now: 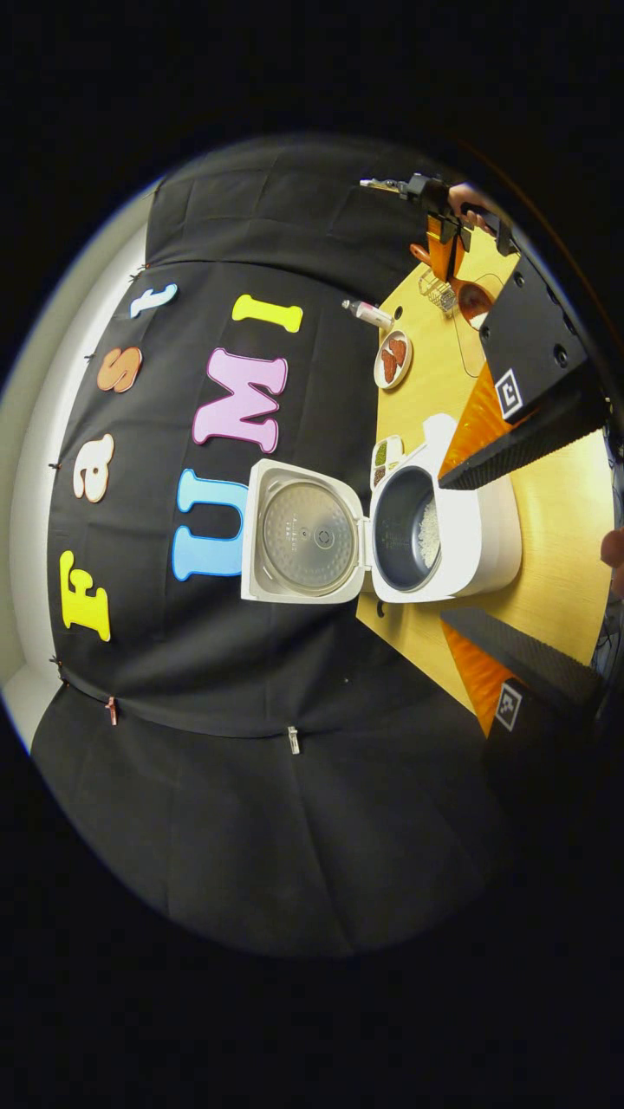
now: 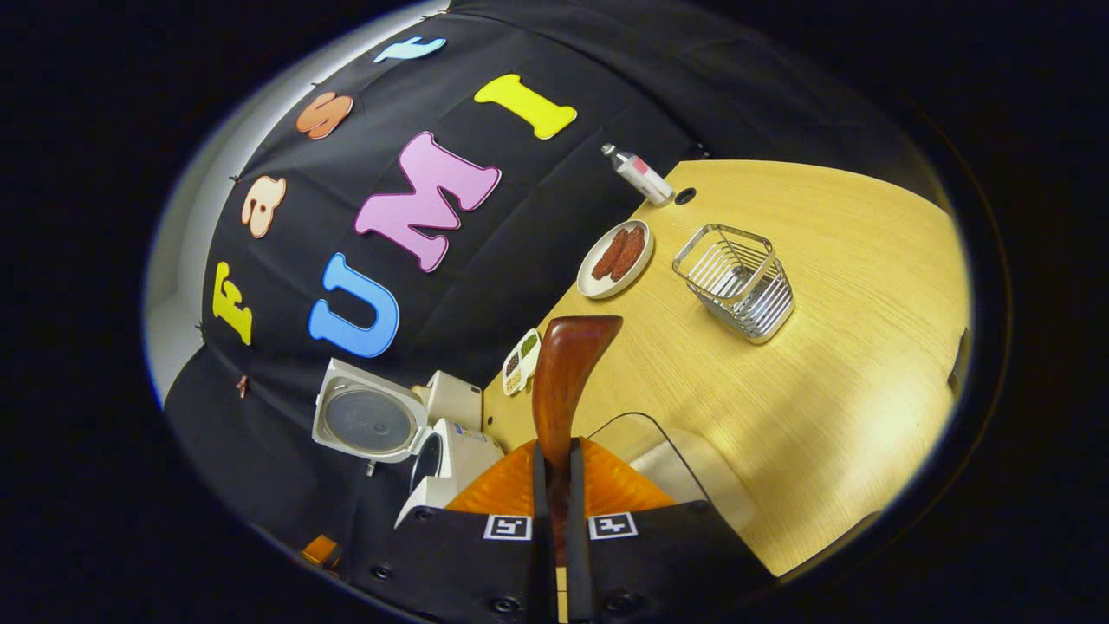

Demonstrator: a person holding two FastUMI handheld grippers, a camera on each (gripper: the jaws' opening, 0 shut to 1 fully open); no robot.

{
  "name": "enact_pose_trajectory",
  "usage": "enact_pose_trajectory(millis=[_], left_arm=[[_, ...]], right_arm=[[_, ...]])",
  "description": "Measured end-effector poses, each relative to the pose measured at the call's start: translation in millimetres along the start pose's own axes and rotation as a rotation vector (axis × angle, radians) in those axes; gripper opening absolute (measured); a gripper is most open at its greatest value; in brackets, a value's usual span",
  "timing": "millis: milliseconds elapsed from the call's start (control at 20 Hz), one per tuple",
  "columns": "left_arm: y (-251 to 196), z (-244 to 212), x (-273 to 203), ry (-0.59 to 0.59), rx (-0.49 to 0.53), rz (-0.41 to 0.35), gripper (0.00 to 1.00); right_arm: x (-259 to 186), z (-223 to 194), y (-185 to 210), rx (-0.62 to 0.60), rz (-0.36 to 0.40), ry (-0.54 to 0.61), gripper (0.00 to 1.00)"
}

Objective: Close the left gripper, press the button to open the rice cooker; take a wooden spoon from the chopstick holder with the right hand, scoop a spoonful of rice and pour it into the rice cooker, then put the wooden spoon back into the chopstick holder.

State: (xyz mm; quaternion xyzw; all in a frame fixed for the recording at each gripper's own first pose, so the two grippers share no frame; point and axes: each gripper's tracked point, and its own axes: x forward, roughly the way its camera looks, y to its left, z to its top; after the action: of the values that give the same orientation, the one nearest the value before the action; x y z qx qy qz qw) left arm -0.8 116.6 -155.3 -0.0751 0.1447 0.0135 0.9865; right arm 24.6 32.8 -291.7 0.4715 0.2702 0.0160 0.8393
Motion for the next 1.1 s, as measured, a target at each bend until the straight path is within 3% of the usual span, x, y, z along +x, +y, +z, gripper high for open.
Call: enact_pose_trajectory(millis=[300,500,850,1100], left_arm=[[-2.4,-3.9,-6.4,-0.003,-0.011,0.002,0.94],[-0.1,-7.0,-9.2,-0.003,-0.01,0.008,0.94],[4.4,-12.5,-1.5,-0.001,-0.046,0.017,0.94],[9.0,-12.5,3.4,-0.002,-0.057,0.028,0.95]], right_arm=[[-19.3,6.5,54.1,0.029,0.067,0.001,0.09],[-19.4,10.0,111.2,0.028,0.113,0.002,0.09],[18.5,-2.0,228.1,0.021,0.211,0.032,0.09],[53.8,-27.2,291.1,-0.016,0.264,0.059,0.09]])
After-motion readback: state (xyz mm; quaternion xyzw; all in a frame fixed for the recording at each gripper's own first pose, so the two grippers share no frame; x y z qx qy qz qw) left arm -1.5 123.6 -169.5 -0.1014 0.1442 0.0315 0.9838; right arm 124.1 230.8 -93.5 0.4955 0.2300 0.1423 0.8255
